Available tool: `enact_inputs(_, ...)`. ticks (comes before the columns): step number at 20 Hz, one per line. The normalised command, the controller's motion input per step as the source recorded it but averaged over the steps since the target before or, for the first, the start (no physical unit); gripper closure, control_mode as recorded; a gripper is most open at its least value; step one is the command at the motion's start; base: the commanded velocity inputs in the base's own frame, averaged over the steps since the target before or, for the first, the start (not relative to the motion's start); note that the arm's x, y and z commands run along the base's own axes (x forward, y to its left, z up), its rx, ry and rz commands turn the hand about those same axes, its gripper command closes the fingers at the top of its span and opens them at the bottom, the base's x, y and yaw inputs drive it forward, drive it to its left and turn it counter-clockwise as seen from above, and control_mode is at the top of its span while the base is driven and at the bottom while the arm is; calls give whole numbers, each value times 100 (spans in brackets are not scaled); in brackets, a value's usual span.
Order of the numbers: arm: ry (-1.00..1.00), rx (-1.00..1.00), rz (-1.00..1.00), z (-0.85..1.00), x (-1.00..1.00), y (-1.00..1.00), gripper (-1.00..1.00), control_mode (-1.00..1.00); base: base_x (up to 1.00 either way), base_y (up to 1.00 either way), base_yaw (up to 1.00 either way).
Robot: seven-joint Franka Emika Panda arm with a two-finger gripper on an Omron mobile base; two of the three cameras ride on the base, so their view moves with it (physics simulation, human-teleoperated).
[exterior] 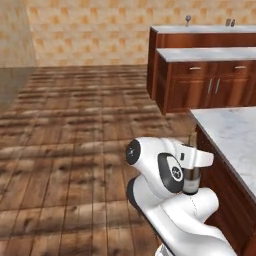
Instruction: There is a wine glass and glass cup on the dining counter. Place the wine bottle next to the wine glass and the juice bottle next to the glass cup.
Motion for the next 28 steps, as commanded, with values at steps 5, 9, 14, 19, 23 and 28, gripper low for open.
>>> enact_inputs(5, 0, 0, 0, 0, 0, 0, 100, 100, 92, 19, -1)
enact_inputs(9, 0, 0, 0, 0, 0, 0, 100, 100, 94, 9, 0)
enact_inputs(14, 0, 0, 0, 0, 0, 0, 100, 100, 94, 4, 0)
enact_inputs(19, 0, 0, 0, 0, 0, 0, 100, 100, 94, 0, 0)
enact_inputs(23, 0, 0, 0, 0, 0, 0, 100, 100, 94, 0, 0)
enact_inputs(28, 0, 0, 0, 0, 0, 0, 100, 100, 94, 0, 0)
